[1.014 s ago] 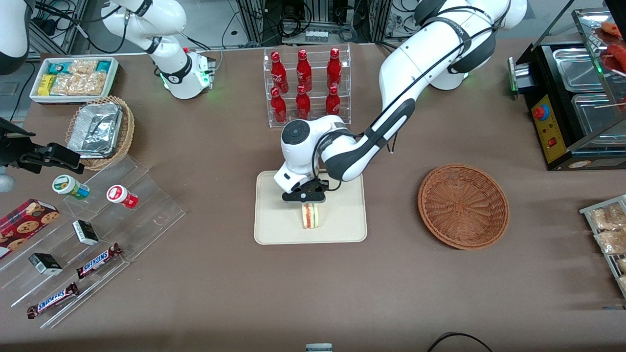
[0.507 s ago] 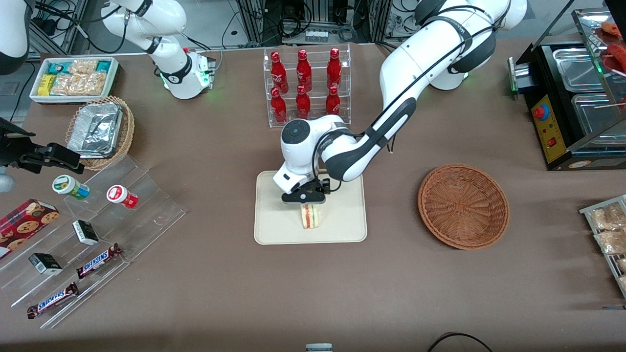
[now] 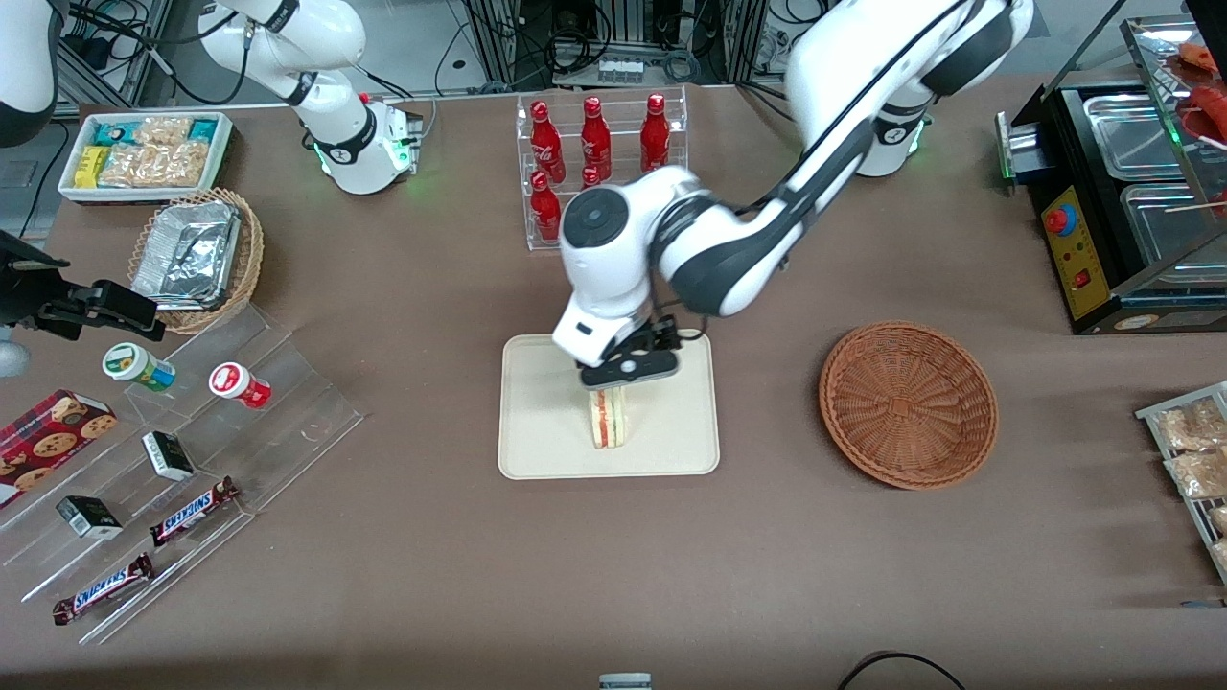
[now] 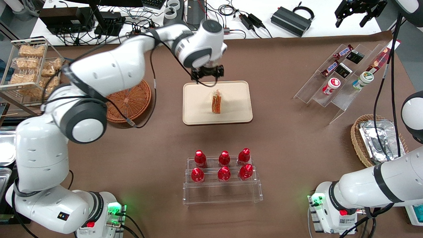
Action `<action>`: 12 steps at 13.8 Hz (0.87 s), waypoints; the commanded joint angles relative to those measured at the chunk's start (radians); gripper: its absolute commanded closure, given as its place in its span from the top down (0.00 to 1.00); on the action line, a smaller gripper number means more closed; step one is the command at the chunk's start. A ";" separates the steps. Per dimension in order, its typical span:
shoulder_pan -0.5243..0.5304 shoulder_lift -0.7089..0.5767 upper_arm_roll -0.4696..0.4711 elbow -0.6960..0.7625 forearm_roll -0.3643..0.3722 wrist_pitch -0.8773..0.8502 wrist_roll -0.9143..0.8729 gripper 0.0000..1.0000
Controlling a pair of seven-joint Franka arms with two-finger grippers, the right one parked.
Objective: Place sandwich from basket to tray
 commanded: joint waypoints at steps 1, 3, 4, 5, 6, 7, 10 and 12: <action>0.060 -0.109 0.005 -0.035 -0.060 -0.112 -0.001 0.99; 0.114 -0.176 0.005 -0.038 -0.096 -0.168 0.007 0.99; 0.143 -0.207 0.004 -0.038 -0.099 -0.207 0.008 0.99; 0.165 -0.232 0.004 -0.038 -0.114 -0.240 0.019 0.99; 0.192 -0.256 0.004 -0.038 -0.123 -0.267 0.055 0.99; 0.220 -0.273 0.004 -0.038 -0.130 -0.291 0.092 0.99; 0.300 -0.330 0.004 -0.038 -0.185 -0.350 0.193 0.99; 0.355 -0.368 0.004 -0.038 -0.205 -0.377 0.269 0.99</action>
